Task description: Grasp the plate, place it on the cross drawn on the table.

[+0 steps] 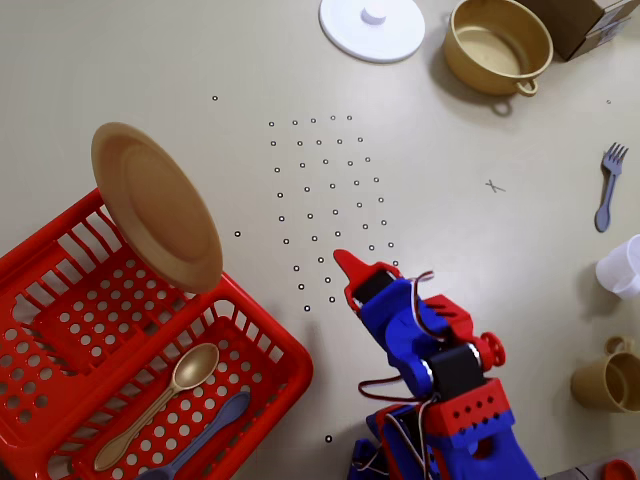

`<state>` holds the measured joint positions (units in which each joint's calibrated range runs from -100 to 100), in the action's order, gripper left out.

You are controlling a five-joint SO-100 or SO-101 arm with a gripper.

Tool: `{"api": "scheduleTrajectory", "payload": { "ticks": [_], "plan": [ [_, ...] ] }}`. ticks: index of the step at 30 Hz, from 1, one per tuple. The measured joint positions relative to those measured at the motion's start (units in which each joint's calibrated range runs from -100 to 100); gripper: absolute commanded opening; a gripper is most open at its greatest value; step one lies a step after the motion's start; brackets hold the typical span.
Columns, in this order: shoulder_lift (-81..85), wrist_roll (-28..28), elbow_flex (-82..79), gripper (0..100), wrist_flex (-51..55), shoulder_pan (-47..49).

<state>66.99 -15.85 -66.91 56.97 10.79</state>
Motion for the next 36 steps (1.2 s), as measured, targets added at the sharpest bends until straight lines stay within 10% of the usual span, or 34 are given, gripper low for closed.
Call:
{"api": "scheduleTrajectory", "payload": {
  "ticks": [11, 36],
  "plan": [
    [-15.0, -14.1, 22.2, 26, 1.0, 7.8],
    [-29.9, -22.2, 37.0, 30, -4.2, 23.4]
  ]
}}
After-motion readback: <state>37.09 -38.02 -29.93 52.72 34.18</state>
